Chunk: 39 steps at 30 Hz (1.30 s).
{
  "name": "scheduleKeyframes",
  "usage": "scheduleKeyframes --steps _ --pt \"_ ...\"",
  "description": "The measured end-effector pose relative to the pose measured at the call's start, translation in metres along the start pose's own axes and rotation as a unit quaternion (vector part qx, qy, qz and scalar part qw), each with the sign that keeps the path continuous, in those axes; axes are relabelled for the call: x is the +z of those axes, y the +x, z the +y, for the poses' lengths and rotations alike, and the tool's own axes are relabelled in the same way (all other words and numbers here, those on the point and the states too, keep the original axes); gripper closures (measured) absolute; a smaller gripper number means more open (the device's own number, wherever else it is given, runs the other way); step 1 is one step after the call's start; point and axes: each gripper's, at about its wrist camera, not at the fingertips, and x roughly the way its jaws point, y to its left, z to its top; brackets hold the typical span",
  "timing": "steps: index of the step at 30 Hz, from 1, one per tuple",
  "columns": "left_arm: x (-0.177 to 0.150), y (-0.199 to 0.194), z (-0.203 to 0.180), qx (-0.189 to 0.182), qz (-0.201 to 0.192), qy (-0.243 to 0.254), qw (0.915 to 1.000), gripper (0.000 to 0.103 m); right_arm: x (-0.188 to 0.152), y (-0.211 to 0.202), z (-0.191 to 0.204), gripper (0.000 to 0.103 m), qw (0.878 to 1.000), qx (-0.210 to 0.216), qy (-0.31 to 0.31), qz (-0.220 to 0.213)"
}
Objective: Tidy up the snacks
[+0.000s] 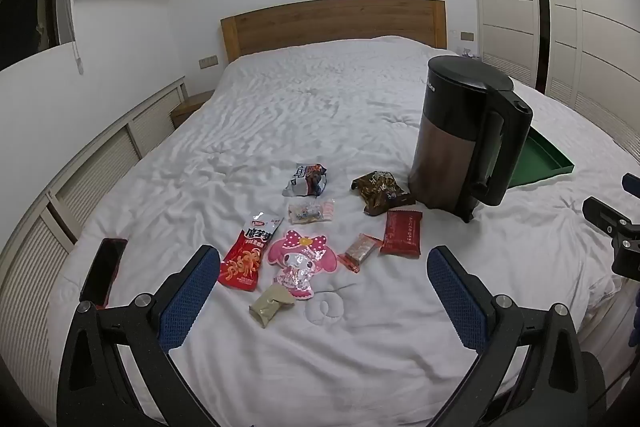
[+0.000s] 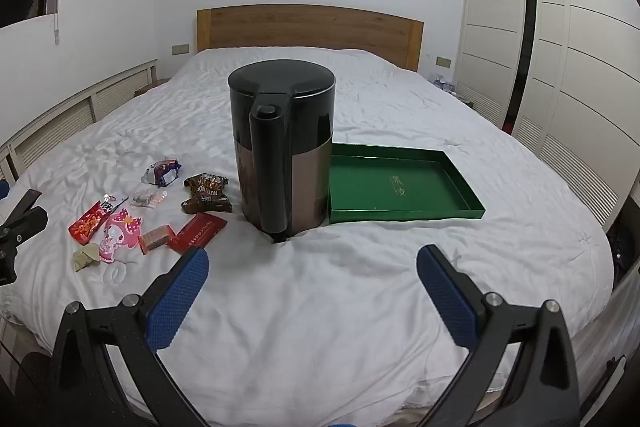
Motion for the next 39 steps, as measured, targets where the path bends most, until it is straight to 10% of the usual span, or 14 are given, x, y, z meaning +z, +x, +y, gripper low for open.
scheduleKeyframes --steps 39 --pt "-0.0056 0.0044 -0.0015 -0.006 0.006 -0.009 0.9999 0.001 0.0014 -0.0022 -0.001 0.0 1.0 0.003 0.008 -0.005"
